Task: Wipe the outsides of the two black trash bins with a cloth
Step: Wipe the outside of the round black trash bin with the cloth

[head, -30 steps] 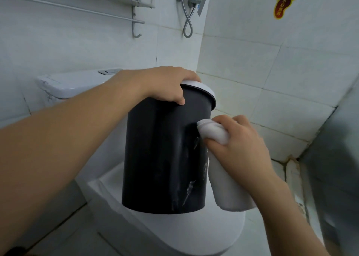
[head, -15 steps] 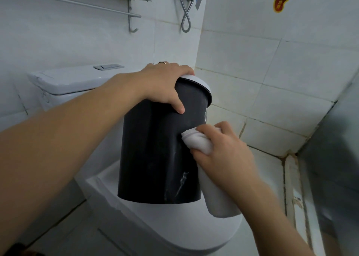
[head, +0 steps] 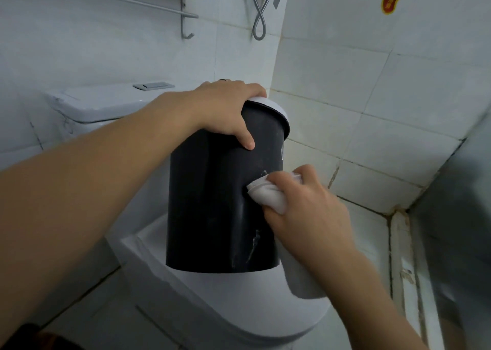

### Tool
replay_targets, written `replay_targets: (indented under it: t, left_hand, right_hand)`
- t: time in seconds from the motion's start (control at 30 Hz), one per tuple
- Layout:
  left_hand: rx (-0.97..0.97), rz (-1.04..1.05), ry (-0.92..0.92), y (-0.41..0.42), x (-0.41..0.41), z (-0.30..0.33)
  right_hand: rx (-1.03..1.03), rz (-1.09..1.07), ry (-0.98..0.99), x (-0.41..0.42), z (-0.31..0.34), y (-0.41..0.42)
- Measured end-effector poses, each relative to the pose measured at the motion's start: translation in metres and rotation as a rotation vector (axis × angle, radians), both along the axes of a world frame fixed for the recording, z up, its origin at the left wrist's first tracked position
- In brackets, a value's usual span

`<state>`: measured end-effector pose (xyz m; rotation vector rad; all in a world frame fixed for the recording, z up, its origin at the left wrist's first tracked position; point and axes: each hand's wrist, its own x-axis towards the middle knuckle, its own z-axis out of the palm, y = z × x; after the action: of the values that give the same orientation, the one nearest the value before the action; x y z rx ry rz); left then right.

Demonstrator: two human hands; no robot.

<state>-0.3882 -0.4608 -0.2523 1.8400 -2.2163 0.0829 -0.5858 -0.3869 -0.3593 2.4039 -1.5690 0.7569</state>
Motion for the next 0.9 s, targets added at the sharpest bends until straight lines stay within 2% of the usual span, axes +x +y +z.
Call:
replay_targets:
  t: [0.13,0.37,0.63,0.77,0.9]
  left_hand:
    - [0.015,-0.008,0.022,0.000,0.002,0.001]
    - [0.004,-0.016,0.011,0.002,0.003,0.001]
    - [0.011,-0.020,-0.004,-0.001,0.001,0.001]
    - [0.007,-0.022,-0.010,0.001,0.003,0.001]
    - [-0.003,-0.027,-0.021,0.001,-0.001,0.001]
  right_hand:
    - [-0.023,0.077,0.040,0.010,-0.004,0.010]
    - [0.069,-0.111,0.012,-0.010,0.005,-0.015]
    - [-0.043,0.065,0.048,0.006,-0.003,0.008]
    - [0.043,-0.057,0.058,-0.007,0.004,-0.007]
    - [0.043,-0.113,0.015,-0.016,0.020,-0.020]
